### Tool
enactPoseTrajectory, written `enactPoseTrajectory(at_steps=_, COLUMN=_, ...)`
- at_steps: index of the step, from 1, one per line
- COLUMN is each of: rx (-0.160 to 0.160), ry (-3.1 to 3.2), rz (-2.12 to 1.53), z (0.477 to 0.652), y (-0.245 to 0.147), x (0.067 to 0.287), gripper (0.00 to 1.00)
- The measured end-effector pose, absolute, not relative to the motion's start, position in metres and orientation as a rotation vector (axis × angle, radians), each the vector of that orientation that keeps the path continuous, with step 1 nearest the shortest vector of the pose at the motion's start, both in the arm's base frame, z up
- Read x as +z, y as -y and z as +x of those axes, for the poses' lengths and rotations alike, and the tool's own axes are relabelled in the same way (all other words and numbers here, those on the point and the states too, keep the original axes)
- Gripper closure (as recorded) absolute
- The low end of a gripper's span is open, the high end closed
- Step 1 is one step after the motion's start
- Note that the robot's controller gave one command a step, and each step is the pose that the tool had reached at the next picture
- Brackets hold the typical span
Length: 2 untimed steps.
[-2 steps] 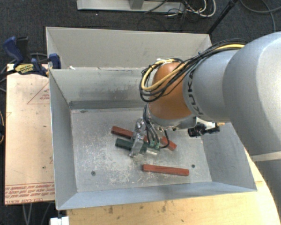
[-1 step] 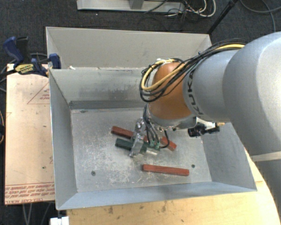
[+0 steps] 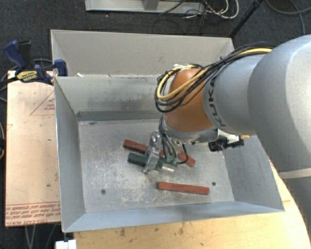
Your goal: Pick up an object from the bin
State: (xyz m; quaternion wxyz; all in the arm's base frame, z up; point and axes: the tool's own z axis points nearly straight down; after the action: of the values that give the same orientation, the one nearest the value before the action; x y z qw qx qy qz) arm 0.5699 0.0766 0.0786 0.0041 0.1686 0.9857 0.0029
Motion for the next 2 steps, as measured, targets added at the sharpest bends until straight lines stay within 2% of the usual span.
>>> enactPoseTrajectory(at_steps=2, rx=0.000, ry=-3.099, rz=0.528, z=0.568, y=-0.076, x=0.119, gripper=1.00)
